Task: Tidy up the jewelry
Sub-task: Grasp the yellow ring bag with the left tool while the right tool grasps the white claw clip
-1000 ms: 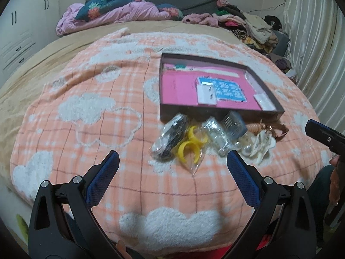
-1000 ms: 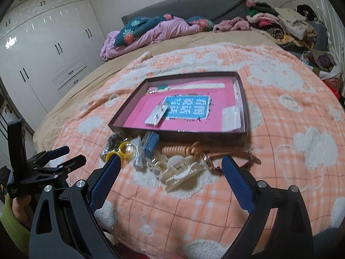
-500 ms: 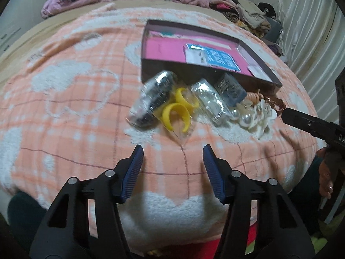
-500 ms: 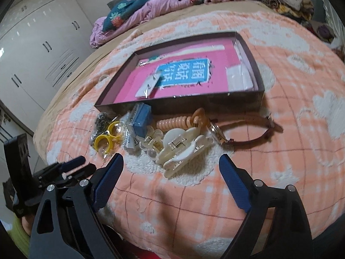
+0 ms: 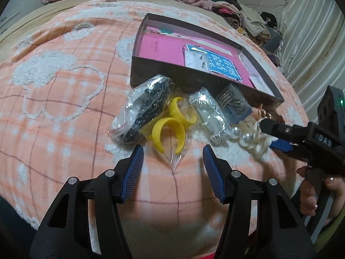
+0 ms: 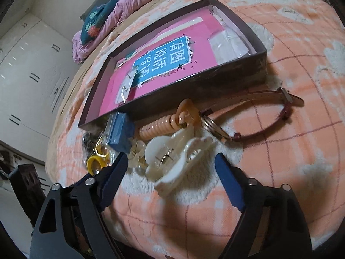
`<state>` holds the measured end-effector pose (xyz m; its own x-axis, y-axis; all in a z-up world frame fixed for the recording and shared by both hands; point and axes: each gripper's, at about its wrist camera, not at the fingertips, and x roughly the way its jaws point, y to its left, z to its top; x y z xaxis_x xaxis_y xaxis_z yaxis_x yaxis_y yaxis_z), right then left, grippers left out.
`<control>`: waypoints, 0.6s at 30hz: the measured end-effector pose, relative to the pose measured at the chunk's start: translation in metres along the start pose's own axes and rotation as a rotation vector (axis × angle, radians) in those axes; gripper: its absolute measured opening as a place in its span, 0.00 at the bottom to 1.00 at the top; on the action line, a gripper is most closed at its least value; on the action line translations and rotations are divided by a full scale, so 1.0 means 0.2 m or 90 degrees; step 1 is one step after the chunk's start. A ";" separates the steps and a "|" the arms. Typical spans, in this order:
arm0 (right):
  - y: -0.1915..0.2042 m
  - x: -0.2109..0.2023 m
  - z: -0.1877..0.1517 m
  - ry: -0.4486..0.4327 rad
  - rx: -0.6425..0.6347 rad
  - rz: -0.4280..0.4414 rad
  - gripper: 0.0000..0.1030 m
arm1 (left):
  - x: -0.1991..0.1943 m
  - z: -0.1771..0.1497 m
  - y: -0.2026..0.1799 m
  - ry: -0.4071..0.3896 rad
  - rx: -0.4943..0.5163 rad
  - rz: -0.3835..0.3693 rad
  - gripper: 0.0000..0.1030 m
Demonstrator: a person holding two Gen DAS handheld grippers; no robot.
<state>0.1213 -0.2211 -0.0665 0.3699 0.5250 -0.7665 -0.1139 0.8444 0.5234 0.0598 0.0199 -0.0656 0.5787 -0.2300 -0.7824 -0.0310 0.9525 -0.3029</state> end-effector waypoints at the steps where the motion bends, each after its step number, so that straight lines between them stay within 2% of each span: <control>1: -0.01 0.00 0.01 -0.002 0.004 0.003 0.66 | 0.01 0.01 0.00 -0.001 -0.006 -0.004 0.48; 3: -0.02 0.01 0.01 -0.002 0.008 0.003 0.53 | 0.02 0.02 0.01 -0.003 -0.019 -0.010 0.48; 8: -0.04 -0.03 -0.01 -0.008 -0.004 0.023 0.47 | 0.05 0.05 0.00 -0.007 -0.031 -0.015 0.47; 9: -0.04 -0.04 -0.02 -0.007 -0.006 0.029 0.35 | 0.05 0.05 0.00 -0.008 -0.030 -0.014 0.39; 14: -0.03 -0.12 -0.05 -0.013 -0.037 0.041 0.36 | 0.04 0.06 0.01 -0.013 -0.029 -0.013 0.19; 18: -0.02 -0.18 -0.06 -0.023 -0.051 0.040 0.36 | -0.02 0.05 0.00 -0.030 -0.007 -0.012 0.12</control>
<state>0.0972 -0.2430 -0.0459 0.3922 0.5742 -0.7187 -0.2100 0.8165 0.5378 0.0667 0.0232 -0.0570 0.6169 -0.2377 -0.7503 -0.0293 0.9457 -0.3237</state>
